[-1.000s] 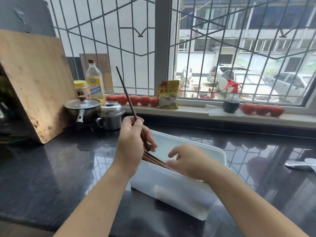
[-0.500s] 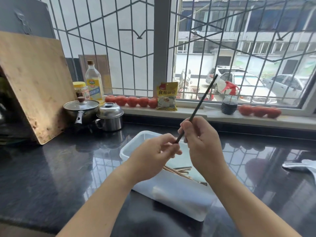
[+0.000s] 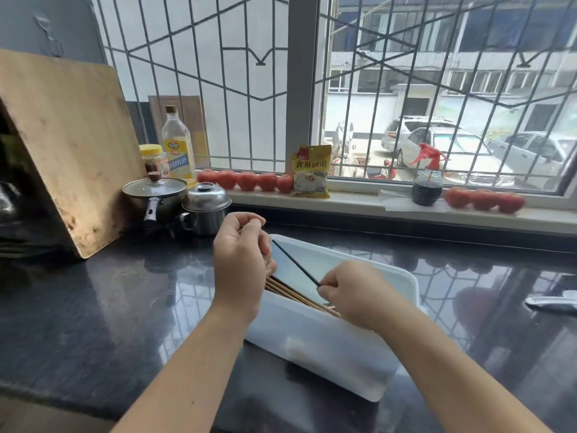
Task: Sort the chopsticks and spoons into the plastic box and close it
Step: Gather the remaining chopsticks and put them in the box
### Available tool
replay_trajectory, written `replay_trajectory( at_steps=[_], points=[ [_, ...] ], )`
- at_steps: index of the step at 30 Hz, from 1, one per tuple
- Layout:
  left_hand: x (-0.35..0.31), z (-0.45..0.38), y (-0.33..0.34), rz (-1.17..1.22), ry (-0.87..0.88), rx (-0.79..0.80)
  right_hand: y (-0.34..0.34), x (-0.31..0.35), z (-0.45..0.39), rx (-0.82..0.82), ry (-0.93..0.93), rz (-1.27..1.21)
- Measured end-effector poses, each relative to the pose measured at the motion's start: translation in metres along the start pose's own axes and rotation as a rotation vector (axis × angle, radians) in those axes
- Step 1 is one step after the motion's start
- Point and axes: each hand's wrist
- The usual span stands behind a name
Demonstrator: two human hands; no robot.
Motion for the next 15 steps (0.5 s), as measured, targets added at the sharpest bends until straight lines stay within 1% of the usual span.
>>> replay_trajectory(
  at_steps=[3, 5, 8, 11, 12, 15],
  points=[
    [0.0, -0.001, 0.0, -0.031, -0.017, 0.013, 0.001, 0.001, 0.0, 0.051, -0.003, 0.025],
    [0.0, -0.002, 0.001, -0.056, -0.028, 0.022, 0.0, 0.001, -0.001, 0.005, 0.002, 0.004],
    [0.001, -0.002, 0.003, -0.097, -0.023, 0.041, -0.004, 0.002, -0.001, -0.155, -0.029, -0.031],
    [0.003, 0.0, 0.004, -0.179, 0.003, 0.078, -0.005, 0.003, 0.002, -0.228, -0.093, -0.05],
    [0.003, 0.0, 0.004, -0.222, 0.013, 0.098, -0.005, 0.004, 0.002, -0.277, -0.114, -0.072],
    [0.001, 0.003, 0.008, -0.391, 0.072, 0.172, -0.009, 0.009, 0.005, -0.535, -0.195, -0.226]
  ],
)
Point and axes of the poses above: each hand's wrist, its own z-axis away from the middle knuckle, its own y-axis out of the palm, x = y × z, and after that the axes turned 3 degrees about y, right-handed
